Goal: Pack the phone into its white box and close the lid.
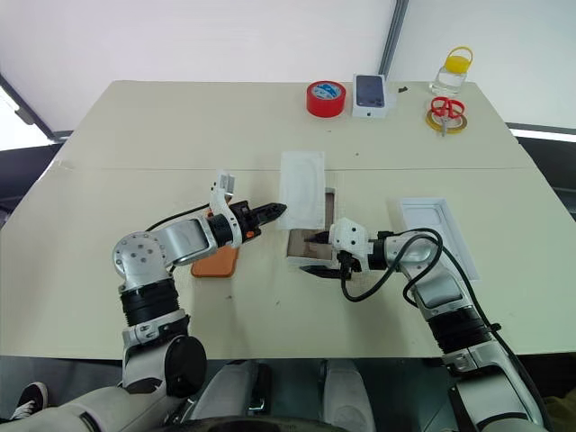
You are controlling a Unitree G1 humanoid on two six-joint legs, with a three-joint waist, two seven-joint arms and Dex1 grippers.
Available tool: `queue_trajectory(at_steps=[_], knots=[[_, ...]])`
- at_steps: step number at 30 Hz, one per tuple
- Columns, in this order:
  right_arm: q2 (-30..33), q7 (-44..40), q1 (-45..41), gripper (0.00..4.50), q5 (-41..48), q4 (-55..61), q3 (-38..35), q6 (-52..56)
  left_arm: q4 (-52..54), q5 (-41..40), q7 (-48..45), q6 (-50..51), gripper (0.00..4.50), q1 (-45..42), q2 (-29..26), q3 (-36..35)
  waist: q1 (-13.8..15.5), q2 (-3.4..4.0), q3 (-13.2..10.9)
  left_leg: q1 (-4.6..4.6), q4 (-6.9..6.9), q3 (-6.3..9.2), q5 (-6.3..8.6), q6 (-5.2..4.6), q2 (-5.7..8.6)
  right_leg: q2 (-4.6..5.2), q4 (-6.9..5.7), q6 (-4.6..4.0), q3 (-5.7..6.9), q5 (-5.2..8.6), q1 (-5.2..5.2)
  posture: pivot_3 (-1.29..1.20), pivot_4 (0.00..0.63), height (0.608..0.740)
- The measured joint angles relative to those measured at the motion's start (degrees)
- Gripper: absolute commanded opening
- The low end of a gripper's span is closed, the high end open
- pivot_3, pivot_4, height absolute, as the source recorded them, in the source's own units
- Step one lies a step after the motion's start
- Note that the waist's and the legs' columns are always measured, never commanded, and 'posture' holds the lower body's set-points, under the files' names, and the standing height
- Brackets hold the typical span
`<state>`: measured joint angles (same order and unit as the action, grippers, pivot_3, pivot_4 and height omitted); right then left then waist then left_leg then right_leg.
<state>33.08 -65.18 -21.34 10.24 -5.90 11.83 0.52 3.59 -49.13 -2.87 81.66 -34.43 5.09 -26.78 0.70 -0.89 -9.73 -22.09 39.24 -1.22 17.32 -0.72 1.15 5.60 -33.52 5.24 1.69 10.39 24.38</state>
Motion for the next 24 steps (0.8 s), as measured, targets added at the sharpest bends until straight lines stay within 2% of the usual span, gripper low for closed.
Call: queue_trajectory(at_steps=[7,15,24], knots=[[7.1,-0.5,4.1,3.49,2.8,-0.8,-8.7,0.2,2.1,-0.3,0.1,0.5,0.0,2.7,-0.1,1.2,0.0,-0.01,0.0,-0.04,0.0,-0.01,0.01,-0.02,0.0,0.02,0.07,-0.17,-0.01,0.1,-0.01,0.0,0.15,0.74],[8.6,0.2,4.5,3.49,3.6,-6.9,-13.1,-2.7,1.4,0.0,0.2,-0.3,0.0,3.0,0.2,3.5,0.0,-0.01,0.0,-0.03,0.0,-0.03,0.01,-0.03,-0.01,-0.02,0.07,-0.21,-0.01,0.12,0.0,0.0,0.15,0.74],[8.4,1.6,3.2,3.49,2.9,-10.4,-14.2,-6.8,1.3,0.7,0.8,-0.6,0.0,4.9,0.4,4.7,0.0,-0.01,0.0,-0.03,0.0,-0.02,0.01,-0.02,-0.02,-0.02,0.06,-0.2,-0.01,0.12,0.0,0.0,0.15,0.74]])
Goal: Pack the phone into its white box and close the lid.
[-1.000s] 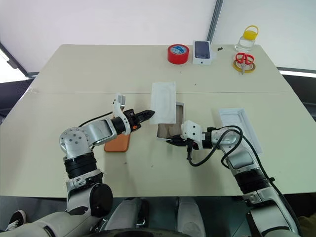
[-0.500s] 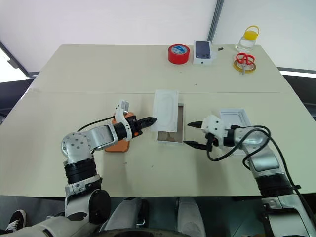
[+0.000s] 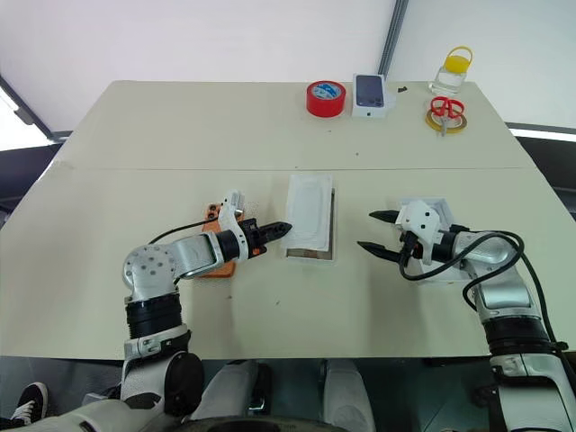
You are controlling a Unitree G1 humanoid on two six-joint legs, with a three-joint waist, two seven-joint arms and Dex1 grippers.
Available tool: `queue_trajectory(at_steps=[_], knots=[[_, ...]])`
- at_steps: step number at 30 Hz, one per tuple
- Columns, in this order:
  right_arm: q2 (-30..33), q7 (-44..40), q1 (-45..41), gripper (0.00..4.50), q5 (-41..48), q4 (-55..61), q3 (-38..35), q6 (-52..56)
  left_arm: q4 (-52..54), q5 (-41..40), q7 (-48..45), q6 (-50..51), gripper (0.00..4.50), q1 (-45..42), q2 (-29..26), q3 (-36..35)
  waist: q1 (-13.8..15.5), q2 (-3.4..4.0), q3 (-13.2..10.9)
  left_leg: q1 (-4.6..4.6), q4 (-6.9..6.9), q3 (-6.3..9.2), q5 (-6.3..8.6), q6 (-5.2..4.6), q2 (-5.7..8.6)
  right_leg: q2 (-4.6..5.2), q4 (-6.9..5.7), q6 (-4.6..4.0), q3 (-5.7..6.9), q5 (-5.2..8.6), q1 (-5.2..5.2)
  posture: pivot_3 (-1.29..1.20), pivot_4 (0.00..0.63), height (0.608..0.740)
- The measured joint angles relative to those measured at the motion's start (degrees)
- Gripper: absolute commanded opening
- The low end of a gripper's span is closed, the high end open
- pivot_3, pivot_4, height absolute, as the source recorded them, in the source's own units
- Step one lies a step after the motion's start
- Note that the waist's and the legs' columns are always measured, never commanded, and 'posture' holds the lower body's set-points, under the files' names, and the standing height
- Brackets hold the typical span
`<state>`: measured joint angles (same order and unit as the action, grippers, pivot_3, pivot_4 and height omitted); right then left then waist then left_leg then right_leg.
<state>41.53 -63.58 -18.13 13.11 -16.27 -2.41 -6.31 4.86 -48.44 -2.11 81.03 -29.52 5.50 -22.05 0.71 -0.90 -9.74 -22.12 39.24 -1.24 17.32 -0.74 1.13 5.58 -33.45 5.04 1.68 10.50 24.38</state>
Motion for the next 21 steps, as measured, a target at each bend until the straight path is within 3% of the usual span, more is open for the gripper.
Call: queue_trajectory(at_steps=[7,8,10,12,21], knots=[[-0.7,0.5,-2.2,3.49,-0.8,-1.6,0.3,-1.8,0.0,-0.4,0.0,1.5,0.0,0.0,0.5,0.2,0.0,0.0,0.0,0.0,0.0,0.0,0.0,0.0,0.0,0.0,0.0,0.0,0.0,0.0,0.0,0.0,0.15,0.74],[-0.7,0.5,-2.4,3.56,-0.9,-1.9,0.3,-2.0,0.0,-0.8,0.0,2.1,0.61,0.0,0.7,0.0,0.0,0.0,0.0,0.0,0.0,0.0,0.0,0.0,0.0,0.0,0.0,0.0,0.0,0.0,0.0,0.0,0.15,0.74],[-0.8,0.5,-2.6,3.56,-1.1,-2.2,0.3,-2.4,0.0,-1.0,0.0,2.4,1.34,0.0,0.7,-0.2,0.0,0.0,0.0,0.0,0.0,0.0,0.0,0.0,0.0,0.0,0.0,0.0,0.0,0.0,0.0,0.0,0.15,0.74],[-1.1,0.5,-2.6,3.56,-1.2,-2.7,0.5,-2.6,0.1,-1.1,-0.3,2.4,2.35,-0.5,0.5,-0.3,0.0,0.0,0.0,0.0,0.0,0.0,0.0,0.0,0.0,0.0,0.0,0.0,0.0,0.0,0.0,0.0,0.15,0.74],[-2.1,1.2,-3.2,3.56,-1.5,-3.1,1.2,-2.9,2.8,-1.1,-0.1,2.2,2.35,-3.0,-1.7,-0.3,-0.1,0.0,0.0,0.01,0.0,0.0,-0.01,0.02,-0.01,0.0,0.0,0.0,0.0,0.0,0.0,0.0,0.15,0.74]])
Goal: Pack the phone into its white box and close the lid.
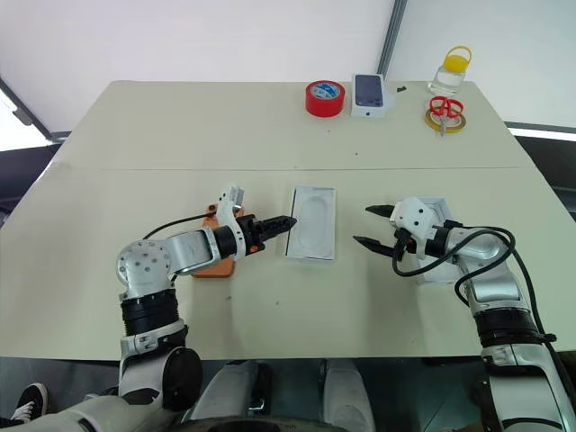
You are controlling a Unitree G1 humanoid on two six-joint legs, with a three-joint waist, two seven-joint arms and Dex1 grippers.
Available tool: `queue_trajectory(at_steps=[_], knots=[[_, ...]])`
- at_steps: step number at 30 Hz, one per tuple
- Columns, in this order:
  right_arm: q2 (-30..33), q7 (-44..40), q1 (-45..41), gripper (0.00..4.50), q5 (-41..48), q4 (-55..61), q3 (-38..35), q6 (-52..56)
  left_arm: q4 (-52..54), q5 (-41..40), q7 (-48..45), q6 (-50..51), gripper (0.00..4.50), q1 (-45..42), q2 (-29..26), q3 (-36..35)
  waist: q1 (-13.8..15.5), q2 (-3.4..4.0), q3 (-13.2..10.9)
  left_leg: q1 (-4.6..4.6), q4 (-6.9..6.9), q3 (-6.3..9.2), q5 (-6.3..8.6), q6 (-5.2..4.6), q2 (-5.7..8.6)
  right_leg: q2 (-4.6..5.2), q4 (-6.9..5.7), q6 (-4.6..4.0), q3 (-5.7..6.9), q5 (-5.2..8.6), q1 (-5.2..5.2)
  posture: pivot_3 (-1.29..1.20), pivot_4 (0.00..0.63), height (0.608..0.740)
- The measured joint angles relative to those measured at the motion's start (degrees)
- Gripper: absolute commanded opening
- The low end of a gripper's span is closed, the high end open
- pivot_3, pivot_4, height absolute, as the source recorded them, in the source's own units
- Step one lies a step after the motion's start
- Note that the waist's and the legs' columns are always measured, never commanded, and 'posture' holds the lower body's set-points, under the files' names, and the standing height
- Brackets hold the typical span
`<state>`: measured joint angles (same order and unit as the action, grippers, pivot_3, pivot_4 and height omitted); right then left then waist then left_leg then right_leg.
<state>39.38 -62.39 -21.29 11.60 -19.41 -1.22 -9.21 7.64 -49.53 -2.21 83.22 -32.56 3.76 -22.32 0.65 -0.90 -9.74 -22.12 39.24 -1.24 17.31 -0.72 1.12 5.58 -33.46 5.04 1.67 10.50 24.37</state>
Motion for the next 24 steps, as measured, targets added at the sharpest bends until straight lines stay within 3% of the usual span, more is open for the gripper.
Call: queue_trajectory(at_steps=[1,3,5,9,16,24], knots=[[-0.4,0.1,-0.4,3.56,0.1,0.0,0.0,0.1,0.4,0.0,-0.1,-0.1,2.35,-0.6,-0.4,0.1,0.0,0.0,0.0,0.0,0.0,0.0,0.0,0.01,0.0,0.0,-0.01,0.0,0.0,0.0,0.0,0.0,0.15,0.74],[-1.0,-0.2,-1.5,3.0,1.3,0.2,0.0,1.5,1.7,0.0,-0.7,-0.8,2.43,-1.3,-1.8,0.7,0.0,0.0,0.0,0.01,0.0,0.0,-0.01,0.01,0.0,0.0,-0.01,0.0,0.0,0.0,0.0,0.0,0.15,0.74],[-1.7,-1.0,-2.3,2.2,3.2,1.9,0.0,3.8,4.8,1.7,-3.9,-4.6,2.43,-0.5,-7.1,5.5,-0.2,0.01,0.0,0.03,-0.06,0.0,-0.03,0.06,-0.01,0.0,-0.03,0.0,0.0,0.0,0.02,0.0,0.15,0.74],[-3.3,-0.8,-2.8,0.09,3.9,5.8,0.8,5.5,10.5,11.2,-13.7,-18.9,2.43,5.2,-21.3,19.0,-0.5,0.07,0.0,0.08,-0.15,-0.02,-0.12,0.23,-0.03,-0.01,-0.04,-0.03,-0.02,0.01,0.04,0.0,0.15,0.74],[-5.2,0.1,-8.3,0.03,-4.1,5.0,8.3,1.8,8.8,22.2,-30.4,-46.3,2.43,14.7,-31.6,24.2,0.1,0.08,0.0,0.0,-0.13,-0.01,-0.05,0.12,-0.06,0.02,-0.01,-0.1,0.0,0.03,0.12,0.0,0.15,0.74],[-7.7,2.6,-11.3,0.03,-17.8,2.4,19.7,-4.5,3.1,23.9,-34.4,-51.7,2.43,16.5,-32.3,22.9,-0.2,0.09,0.0,-0.06,-0.09,-0.03,-0.02,0.04,-0.04,0.04,-0.03,-0.06,0.0,0.01,0.17,0.0,0.15,0.74]])
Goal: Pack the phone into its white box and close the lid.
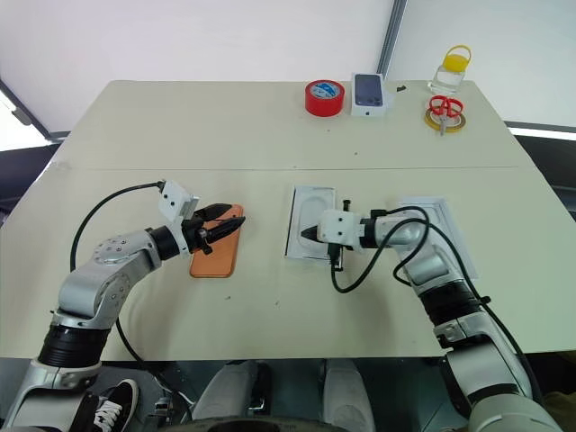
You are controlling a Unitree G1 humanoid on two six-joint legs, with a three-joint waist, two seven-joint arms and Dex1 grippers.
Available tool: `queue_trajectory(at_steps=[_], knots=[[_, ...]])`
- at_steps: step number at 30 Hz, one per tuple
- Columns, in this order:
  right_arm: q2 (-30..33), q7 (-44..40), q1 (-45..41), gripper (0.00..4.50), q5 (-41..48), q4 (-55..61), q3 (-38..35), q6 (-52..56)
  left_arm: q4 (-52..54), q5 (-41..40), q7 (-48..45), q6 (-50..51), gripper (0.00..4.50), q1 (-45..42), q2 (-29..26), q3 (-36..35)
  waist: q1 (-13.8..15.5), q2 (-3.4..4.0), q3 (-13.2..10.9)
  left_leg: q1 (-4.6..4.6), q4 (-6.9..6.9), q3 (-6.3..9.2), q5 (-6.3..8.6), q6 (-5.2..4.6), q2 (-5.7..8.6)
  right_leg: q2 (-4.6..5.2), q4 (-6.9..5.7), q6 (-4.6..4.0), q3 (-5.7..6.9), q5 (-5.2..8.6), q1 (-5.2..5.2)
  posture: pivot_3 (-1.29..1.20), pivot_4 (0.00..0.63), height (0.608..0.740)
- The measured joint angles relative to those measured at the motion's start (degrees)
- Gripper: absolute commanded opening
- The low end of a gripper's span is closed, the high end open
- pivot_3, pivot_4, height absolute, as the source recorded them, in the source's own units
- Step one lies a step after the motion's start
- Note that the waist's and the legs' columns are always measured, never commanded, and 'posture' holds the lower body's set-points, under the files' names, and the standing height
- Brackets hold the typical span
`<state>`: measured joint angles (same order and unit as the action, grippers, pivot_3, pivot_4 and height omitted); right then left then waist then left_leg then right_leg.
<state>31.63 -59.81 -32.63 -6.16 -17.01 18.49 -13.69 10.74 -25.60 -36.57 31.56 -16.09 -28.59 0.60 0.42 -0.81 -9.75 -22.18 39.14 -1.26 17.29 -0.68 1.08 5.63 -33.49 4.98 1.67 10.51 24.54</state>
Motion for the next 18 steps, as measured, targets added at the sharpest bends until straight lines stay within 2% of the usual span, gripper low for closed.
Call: queue_trajectory(at_steps=[4,12,18], knots=[[-0.2,1.6,-1.3,0.03,-4.6,0.0,2.5,-1.4,1.5,0.1,0.6,-0.8,2.43,0.8,1.0,-0.1,0.1,0.0,0.0,0.0,0.0,0.01,0.0,0.0,0.0,0.0,-0.01,0.0,0.01,0.0,-0.01,0.0,0.15,0.74],[-0.1,0.9,-2.0,0.03,-4.7,-0.2,2.8,-2.0,2.9,0.1,1.9,-0.8,2.43,1.5,2.3,-0.6,0.0,0.0,0.0,0.01,0.0,0.01,0.0,0.0,-0.01,-0.02,-0.04,0.01,0.02,-0.01,0.0,0.0,0.15,0.74],[1.4,4.7,-7.5,0.03,-8.3,-7.7,2.8,-6.3,2.8,-0.1,2.7,0.7,2.43,1.4,2.4,-1.6,-0.2,0.0,0.0,0.01,0.0,0.01,0.0,0.0,0.0,-0.03,-0.04,0.01,0.03,-0.01,-0.01,0.0,0.15,0.74]])
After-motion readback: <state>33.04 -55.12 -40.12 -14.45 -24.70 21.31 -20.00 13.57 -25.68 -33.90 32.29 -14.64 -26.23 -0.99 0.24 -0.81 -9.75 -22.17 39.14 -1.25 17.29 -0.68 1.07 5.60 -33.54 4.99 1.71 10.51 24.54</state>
